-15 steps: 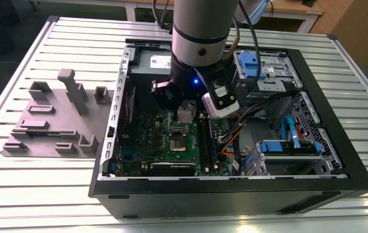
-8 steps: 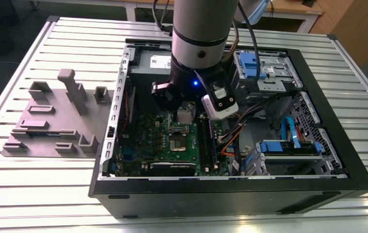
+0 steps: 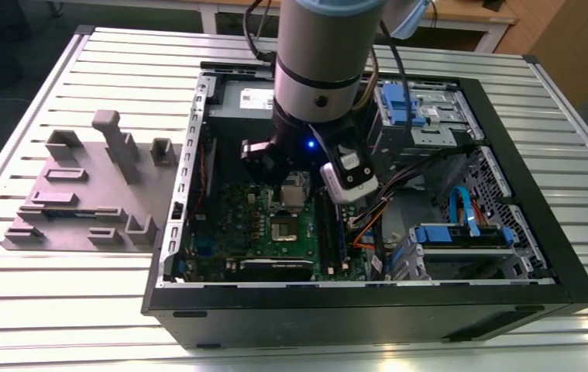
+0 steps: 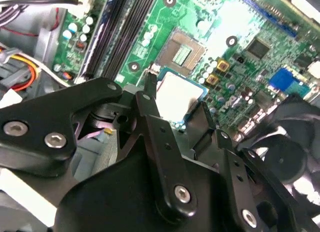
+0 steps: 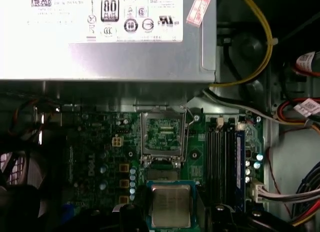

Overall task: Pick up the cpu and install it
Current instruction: 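Place the cpu into insertion slot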

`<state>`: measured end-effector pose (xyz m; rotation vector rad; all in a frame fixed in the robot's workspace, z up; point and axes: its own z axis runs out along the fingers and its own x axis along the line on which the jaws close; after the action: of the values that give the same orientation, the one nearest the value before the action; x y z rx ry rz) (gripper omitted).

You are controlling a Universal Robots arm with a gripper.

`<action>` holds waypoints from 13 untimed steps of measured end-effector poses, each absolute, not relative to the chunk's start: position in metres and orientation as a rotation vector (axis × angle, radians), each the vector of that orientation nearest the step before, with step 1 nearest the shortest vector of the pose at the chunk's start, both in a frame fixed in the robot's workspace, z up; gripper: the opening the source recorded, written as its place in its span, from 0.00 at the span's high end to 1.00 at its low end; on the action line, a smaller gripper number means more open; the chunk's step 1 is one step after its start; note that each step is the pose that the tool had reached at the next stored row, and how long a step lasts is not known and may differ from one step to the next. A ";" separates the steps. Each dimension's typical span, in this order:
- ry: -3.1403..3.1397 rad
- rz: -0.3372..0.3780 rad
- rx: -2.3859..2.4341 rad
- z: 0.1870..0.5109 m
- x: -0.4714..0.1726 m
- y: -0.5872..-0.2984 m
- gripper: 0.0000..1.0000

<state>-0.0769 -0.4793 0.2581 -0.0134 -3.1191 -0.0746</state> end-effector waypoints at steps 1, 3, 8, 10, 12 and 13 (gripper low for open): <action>-3.119 -0.075 -0.013 0.256 -0.077 -0.481 0.53; -3.119 -0.075 -0.013 0.253 -0.077 -0.482 0.53; -3.119 -0.075 -0.013 0.246 -0.077 -0.482 0.53; -3.119 -0.074 -0.013 0.246 -0.077 -0.482 0.53; -3.119 -0.074 -0.013 0.245 -0.077 -0.482 0.53; -3.119 -0.075 -0.013 0.245 -0.077 -0.482 0.53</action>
<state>-0.0769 -0.4816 0.2453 -0.0132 -3.1187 -0.0746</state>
